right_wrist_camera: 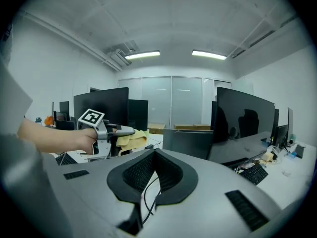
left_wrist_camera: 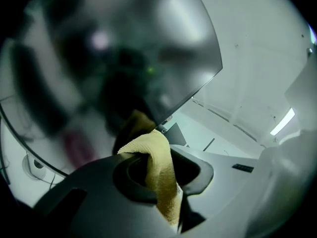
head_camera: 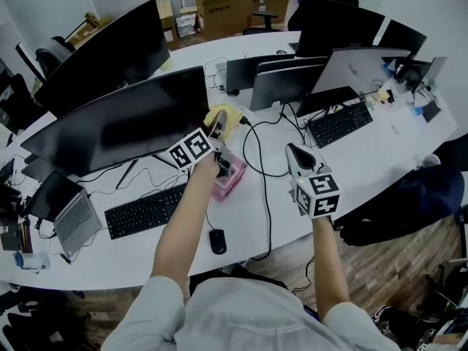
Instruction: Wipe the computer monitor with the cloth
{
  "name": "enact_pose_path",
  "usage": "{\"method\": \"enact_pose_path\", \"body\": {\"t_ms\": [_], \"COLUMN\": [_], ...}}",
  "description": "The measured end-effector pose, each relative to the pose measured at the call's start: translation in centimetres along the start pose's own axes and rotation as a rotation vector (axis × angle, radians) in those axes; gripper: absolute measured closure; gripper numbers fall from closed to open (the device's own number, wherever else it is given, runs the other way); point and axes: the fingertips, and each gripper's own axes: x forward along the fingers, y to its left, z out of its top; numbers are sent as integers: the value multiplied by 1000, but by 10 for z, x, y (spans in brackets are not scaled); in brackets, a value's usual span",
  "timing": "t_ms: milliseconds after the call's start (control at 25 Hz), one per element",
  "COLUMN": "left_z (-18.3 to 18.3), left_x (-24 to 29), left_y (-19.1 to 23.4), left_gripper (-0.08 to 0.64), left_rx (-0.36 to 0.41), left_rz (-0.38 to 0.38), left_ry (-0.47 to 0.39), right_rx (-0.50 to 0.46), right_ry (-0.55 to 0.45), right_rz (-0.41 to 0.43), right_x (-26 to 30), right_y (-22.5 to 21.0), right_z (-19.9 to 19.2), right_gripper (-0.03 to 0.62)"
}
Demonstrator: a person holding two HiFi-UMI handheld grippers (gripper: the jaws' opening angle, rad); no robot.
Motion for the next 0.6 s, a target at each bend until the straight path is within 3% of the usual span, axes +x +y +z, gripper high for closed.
{"method": "enact_pose_path", "body": {"t_ms": [600], "left_z": [80], "left_x": [-5], "left_y": [-98], "left_gripper": [479], "left_rx": [35], "left_rz": [-113], "left_ry": [-91], "right_rx": [-27], "right_ry": [-64], "right_rz": [-14], "right_x": [-17], "right_y": [7], "right_z": [57], "right_gripper": [566]}}
